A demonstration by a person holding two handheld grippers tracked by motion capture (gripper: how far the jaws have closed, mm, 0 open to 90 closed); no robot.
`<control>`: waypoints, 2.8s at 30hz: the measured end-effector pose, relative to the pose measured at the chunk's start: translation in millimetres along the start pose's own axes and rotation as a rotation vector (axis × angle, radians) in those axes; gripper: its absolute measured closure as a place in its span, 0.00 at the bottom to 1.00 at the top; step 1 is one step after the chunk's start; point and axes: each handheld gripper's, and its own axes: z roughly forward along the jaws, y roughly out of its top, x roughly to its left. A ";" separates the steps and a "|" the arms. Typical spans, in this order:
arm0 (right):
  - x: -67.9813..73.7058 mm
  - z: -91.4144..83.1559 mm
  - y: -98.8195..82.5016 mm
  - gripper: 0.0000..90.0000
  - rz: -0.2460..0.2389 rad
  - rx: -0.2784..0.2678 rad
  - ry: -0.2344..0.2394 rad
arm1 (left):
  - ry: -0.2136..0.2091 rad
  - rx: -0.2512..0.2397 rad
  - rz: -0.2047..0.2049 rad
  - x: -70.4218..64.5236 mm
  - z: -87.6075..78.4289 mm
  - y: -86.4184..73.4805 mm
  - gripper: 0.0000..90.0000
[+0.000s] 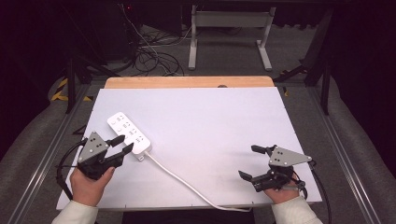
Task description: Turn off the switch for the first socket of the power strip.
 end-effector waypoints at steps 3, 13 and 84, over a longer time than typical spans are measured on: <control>0.0 0.1 0.0 0.05 0.001 0.003 0.000 | -0.005 0.001 -0.010 2.4 2.7 3.1 0.64; -0.7 0.2 -0.5 0.05 0.005 0.003 0.002 | -0.018 0.011 -0.018 6.2 8.9 7.8 0.65; -1.2 2.1 -1.6 0.06 0.007 0.013 0.017 | -0.105 0.598 -0.084 57.3 93.7 16.4 1.00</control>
